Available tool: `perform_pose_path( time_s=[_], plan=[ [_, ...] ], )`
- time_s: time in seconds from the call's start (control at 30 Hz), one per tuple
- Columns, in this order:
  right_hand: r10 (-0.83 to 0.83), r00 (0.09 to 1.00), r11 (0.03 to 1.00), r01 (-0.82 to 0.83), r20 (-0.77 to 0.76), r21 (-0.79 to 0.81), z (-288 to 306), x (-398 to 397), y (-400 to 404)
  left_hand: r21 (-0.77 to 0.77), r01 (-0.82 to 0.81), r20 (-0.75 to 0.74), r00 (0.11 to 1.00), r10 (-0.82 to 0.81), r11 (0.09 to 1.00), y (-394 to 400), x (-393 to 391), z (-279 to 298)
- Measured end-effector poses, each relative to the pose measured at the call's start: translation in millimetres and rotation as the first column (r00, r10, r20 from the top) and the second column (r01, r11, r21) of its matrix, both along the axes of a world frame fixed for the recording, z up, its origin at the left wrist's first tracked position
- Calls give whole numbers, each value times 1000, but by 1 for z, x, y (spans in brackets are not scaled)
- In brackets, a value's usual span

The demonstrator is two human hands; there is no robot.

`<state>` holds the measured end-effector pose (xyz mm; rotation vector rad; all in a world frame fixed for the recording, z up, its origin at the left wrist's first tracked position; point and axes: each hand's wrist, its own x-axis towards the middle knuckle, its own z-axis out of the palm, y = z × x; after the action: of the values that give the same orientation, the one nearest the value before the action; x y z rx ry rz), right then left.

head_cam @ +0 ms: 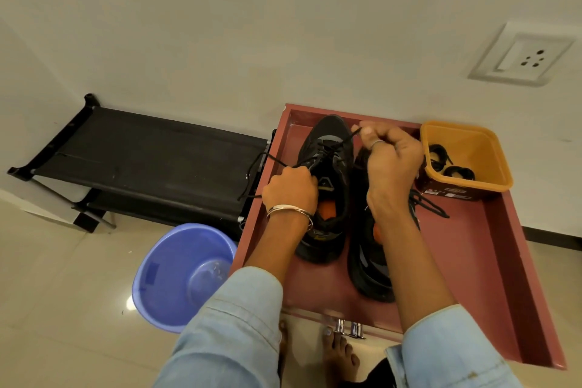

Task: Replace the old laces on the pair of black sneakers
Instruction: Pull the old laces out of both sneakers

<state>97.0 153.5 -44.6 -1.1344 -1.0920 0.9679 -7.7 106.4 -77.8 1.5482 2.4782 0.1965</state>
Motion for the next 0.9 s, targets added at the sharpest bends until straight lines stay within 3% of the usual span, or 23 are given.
perform_pose_path(
  time_s=[0.07, 0.1, 0.13, 0.2, 0.23, 0.27, 0.3, 0.37, 0.43, 0.5, 0.6, 0.63, 0.7, 0.73, 0.77, 0.8, 0.83, 0.9],
  plan=[
    [58, 955, 987, -98, -292, -126, 1, 0, 0, 5, 8, 1, 1000, -8, 1000, 0, 1, 0],
    [86, 950, 978, -137, -299, -156, -1, -2, -1, 6, 10, 0, 1000, -10, 1000, 0, 1, 0],
    [117, 972, 974, -152, -203, -166, -4, -3, 0, 7, 10, -1, 1000, -10, 1000, -1, 1, 0],
    [206, 954, 975, -182, 219, -125, -12, -5, 0, 12, 6, -4, 1000, -6, 1000, -1, 0, 0],
    [232, 852, 973, -210, 469, -99, -17, -5, 1, 15, 3, -6, 1000, -3, 1000, -1, -1, 0],
    [230, 695, 969, -227, 682, -97, -22, -6, 2, 17, 1, -6, 1000, -1, 1000, -1, -1, -1],
    [226, 537, 966, -229, 813, -117, -26, -6, 1, 15, 3, -6, 1000, -3, 1000, 0, -1, -3],
    [225, 363, 961, -238, 904, -144, -29, -9, -3, 14, 4, 5, 1000, -4, 1000, 0, 0, -4],
    [193, 304, 956, -270, 933, -110, -30, -11, -5, 26, 8, 8, 1000, -8, 1000, 1, 0, -4],
    [167, 367, 965, -252, 915, -75, -29, -11, -5, 37, 19, -2, 1000, -19, 999, 2, 0, -3],
    [207, 613, 977, -165, 763, -133, -21, -11, -5, 29, 24, 1, 1000, -24, 999, 3, 0, -1],
    [218, 711, 975, -130, 669, -179, -19, -9, -5, 23, 25, 2, 1000, -25, 999, 3, -1, 0],
    [176, 929, 958, -85, 325, -275, -12, -4, -2, 9, 20, 5, 1000, -20, 1000, 2, -1, 3],
    [133, 977, 953, -79, 168, -292, -10, 0, 0, 4, 19, 7, 1000, -19, 1000, 2, -2, 4],
    [108, 986, 957, -70, 123, -281, -8, 4, 2, -2, 21, 5, 1000, -21, 1000, 1, -2, 4],
    [99, 975, 967, -48, 198, -248, -7, 8, 4, -10, 26, 3, 1000, -26, 1000, 1, -1, 5],
    [108, 939, 975, -37, 326, -217, -7, 10, 6, -17, 26, 3, 1000, -26, 1000, 0, -1, 6],
    [146, 778, 982, -37, 611, -187, -11, 10, 7, -29, 14, 19, 1000, -14, 999, -1, 0, 9]
  ],
)
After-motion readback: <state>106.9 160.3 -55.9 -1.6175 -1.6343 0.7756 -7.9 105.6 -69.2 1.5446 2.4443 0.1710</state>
